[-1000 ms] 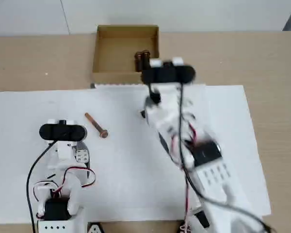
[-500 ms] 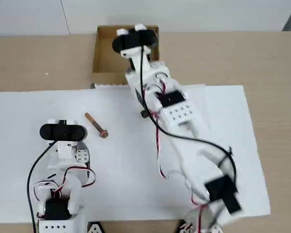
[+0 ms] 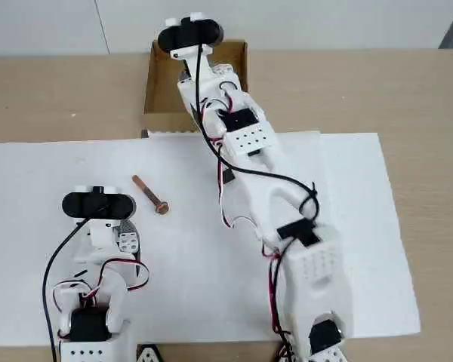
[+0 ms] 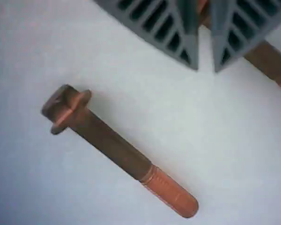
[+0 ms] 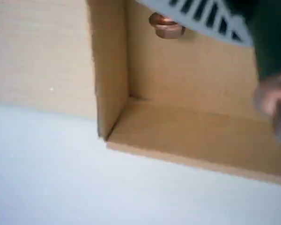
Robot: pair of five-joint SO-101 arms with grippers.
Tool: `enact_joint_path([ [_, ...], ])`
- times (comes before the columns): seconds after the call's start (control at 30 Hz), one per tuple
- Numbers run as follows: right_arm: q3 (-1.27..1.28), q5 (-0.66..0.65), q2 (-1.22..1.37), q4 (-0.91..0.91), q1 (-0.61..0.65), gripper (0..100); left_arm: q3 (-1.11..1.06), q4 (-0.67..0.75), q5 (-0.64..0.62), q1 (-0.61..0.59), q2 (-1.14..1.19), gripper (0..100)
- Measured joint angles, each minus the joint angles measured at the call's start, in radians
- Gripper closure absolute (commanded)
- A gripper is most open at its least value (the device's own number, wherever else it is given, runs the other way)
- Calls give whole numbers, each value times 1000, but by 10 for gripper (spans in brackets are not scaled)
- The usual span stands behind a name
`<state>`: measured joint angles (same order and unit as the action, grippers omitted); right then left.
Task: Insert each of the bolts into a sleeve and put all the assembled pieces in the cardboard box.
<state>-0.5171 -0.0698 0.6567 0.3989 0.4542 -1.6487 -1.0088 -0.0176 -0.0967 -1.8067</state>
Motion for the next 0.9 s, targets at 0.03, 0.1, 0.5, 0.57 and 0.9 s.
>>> enact_joint_path([
  [0.03, -17, 0, 23, 0, 0, 907, 0, 0, 0, 0, 0, 994],
  [0.1, -38, 0, 54, 9, 0, 838, 0, 0, 0, 0, 0, 994],
  [0.5, -71, 0, 68, 72, 2, 903, 0, 0, 0, 0, 0, 994],
  [0.57, -71, 0, 63, 112, 2, 926, 0, 0, 0, 0, 0, 994],
  [0.9, -71, 2, -98, 505, 2, 970, 0, 0, 0, 0, 0, 994],
])
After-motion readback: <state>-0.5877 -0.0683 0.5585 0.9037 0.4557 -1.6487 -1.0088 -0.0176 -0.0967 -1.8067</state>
